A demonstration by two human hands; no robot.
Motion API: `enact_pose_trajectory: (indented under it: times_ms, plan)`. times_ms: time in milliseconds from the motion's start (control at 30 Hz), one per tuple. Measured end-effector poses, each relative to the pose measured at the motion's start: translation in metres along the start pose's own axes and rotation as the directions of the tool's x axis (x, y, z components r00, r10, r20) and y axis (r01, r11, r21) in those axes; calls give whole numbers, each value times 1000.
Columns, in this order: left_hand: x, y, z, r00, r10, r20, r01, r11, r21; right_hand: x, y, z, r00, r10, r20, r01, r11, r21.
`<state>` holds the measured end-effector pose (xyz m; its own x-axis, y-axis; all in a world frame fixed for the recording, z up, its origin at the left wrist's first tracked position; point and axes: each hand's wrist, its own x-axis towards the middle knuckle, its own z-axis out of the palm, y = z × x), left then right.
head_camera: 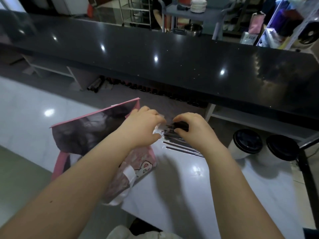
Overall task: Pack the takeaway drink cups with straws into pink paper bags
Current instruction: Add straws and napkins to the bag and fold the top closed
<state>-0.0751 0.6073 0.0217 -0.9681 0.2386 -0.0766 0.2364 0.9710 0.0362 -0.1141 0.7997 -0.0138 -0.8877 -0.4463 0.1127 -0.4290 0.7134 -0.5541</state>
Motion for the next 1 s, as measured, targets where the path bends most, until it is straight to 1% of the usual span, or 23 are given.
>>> enact_pose_trajectory:
  times_ms: [100,233,333,400,500,600,667,733,800,833,900,967,1000]
  plan:
    - [-10,1,-8,995,30,-97,-35,998,-51,3,-10,11,999,-26,29,23,995,94]
    - [-36,-6,-21,985,32,-171,-48,995,-90,4,-22,17,999,-22,45,9,959,284]
    - [-62,-19,-30,974,-16,-226,-19,988,-154,6,-35,16,985,-94,148,27,916,401]
    - [-81,-34,-30,960,-68,-273,14,980,-197,8,-45,18,960,-147,238,30,899,438]
    - [-114,-65,-19,922,-213,-324,126,955,-269,13,-51,23,931,-159,329,14,915,403]
    - [-154,-96,-2,859,-343,-381,189,902,-387,16,-44,21,886,-147,440,-33,926,376]
    - [-182,-110,14,804,-425,-416,201,853,-482,14,-33,20,843,-159,513,-86,902,422]
    - [-208,-118,35,774,-517,-365,209,753,-624,9,-22,24,791,-162,590,-156,879,451]
    - [-225,-121,61,775,-588,-230,216,589,-779,3,-17,38,749,-159,643,-179,886,429]
    - [-229,-120,76,783,-601,-159,223,511,-830,1,-15,49,750,-149,644,-175,895,411]
    - [-229,-115,103,803,-594,-51,250,414,-876,-2,-15,70,798,-104,594,-180,899,400]
    - [-220,-110,125,807,-590,12,268,349,-898,-3,-14,87,842,-102,530,-183,869,459]
    - [-214,-108,134,807,-590,22,264,328,-907,-4,-14,94,859,-102,502,-194,841,504]
